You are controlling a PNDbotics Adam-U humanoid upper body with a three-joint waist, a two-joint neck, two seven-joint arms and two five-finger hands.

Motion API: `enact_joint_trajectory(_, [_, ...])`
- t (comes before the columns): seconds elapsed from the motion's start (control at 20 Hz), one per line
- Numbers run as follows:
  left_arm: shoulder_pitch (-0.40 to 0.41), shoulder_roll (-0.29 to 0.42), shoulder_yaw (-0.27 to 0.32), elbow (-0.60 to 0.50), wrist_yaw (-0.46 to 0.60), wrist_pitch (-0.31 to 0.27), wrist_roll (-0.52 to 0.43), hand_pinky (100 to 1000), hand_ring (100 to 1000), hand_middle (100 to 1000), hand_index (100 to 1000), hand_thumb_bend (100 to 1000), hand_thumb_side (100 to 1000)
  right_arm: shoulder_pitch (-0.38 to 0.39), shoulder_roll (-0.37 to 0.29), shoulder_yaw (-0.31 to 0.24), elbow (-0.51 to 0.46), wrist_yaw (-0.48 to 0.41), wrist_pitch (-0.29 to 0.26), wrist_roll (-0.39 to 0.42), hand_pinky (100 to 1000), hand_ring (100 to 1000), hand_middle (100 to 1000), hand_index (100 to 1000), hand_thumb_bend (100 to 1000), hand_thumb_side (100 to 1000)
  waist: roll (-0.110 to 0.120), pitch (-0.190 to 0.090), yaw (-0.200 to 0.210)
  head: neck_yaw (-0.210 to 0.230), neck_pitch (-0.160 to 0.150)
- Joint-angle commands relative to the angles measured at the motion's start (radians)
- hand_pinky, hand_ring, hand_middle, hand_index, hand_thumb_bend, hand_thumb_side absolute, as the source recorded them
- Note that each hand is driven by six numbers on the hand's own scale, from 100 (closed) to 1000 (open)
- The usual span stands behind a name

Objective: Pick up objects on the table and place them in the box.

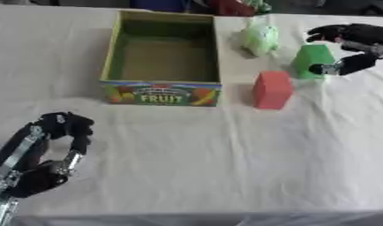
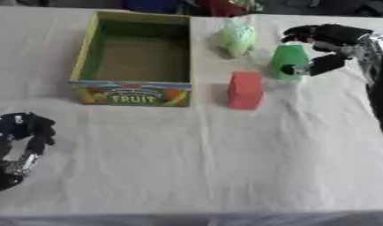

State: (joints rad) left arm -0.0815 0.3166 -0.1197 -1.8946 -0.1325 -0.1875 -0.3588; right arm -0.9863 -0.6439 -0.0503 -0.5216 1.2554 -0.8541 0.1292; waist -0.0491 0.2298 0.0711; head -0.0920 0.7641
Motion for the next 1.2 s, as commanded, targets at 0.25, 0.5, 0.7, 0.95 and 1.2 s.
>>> enact_joint_trajectory(0.25, [-0.016,0.020,-0.001,-0.018,0.001,-0.003,-0.007,589,533,551,738,100,399,-0.026,-0.055,-0.021,0.017,-0.002,0.029,-0.009,886,1000,979,1000,454,1000,-0.003,-0.007,0.011,-0.006,-0.007])
enact_joint_trajectory(0.5, [-0.019,0.019,-0.002,-0.017,0.000,-0.003,-0.008,589,533,551,738,100,398,-0.030,-0.061,-0.031,0.025,-0.007,0.040,-0.028,882,999,973,1000,446,848,-0.006,-0.002,0.018,-0.008,-0.011])
enact_joint_trajectory(0.7, [-0.021,0.020,-0.002,-0.017,-0.001,-0.004,-0.009,589,533,551,738,100,397,-0.033,-0.065,-0.037,0.026,-0.011,0.049,-0.053,879,996,969,1000,446,811,-0.007,0.001,0.021,-0.011,-0.014])
enact_joint_trajectory(0.95, [-0.023,0.019,-0.003,-0.016,-0.002,-0.004,-0.010,590,533,551,737,100,398,-0.036,-0.068,-0.039,0.039,-0.004,0.063,-0.070,865,976,955,1000,445,801,-0.009,0.004,0.023,-0.015,-0.013])
enact_joint_trajectory(1.2, [-0.022,0.020,-0.002,-0.016,-0.003,-0.005,-0.009,590,533,551,737,100,397,-0.034,-0.069,-0.039,0.051,0.008,0.068,-0.075,858,967,945,1000,444,734,-0.009,0.005,0.023,-0.016,-0.014])
